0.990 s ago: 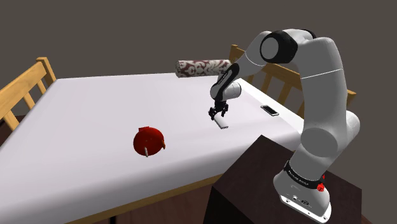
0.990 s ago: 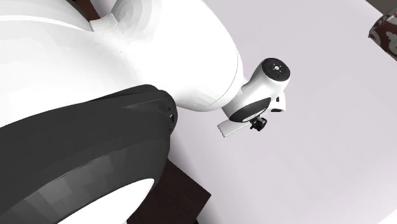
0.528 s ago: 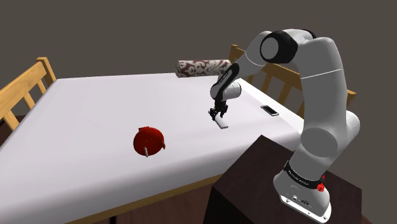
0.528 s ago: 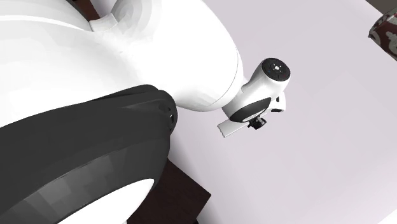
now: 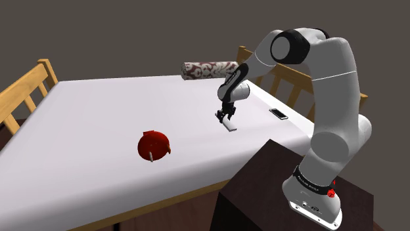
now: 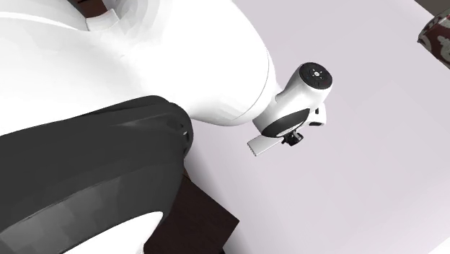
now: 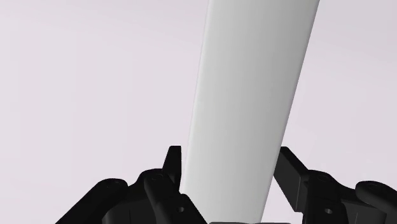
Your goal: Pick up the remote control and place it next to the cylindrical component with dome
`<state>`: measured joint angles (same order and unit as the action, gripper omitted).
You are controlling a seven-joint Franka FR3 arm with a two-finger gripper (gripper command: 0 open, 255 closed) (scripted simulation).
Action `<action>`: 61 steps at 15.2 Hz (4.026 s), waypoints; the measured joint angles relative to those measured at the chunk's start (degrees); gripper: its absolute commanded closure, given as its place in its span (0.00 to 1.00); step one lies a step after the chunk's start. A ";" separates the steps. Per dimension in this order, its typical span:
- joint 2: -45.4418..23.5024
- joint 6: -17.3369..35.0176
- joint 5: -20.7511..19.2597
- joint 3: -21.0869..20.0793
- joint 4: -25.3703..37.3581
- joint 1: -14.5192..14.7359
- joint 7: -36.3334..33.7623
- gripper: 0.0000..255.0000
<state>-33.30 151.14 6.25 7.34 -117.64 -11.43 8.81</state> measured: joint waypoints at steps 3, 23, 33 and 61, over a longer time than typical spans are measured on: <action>1.82 -1.45 -0.34 0.31 -0.35 0.44 -0.42 1.00; 14.08 -13.14 -3.05 2.21 -0.84 1.80 -2.01 1.00; 19.04 -19.80 -4.28 2.73 0.93 2.19 -2.73 1.00; 24.92 -24.11 -7.95 -8.64 -1.00 18.94 -32.76 1.00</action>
<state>-8.39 127.03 -1.71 -1.30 -118.64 7.51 -23.95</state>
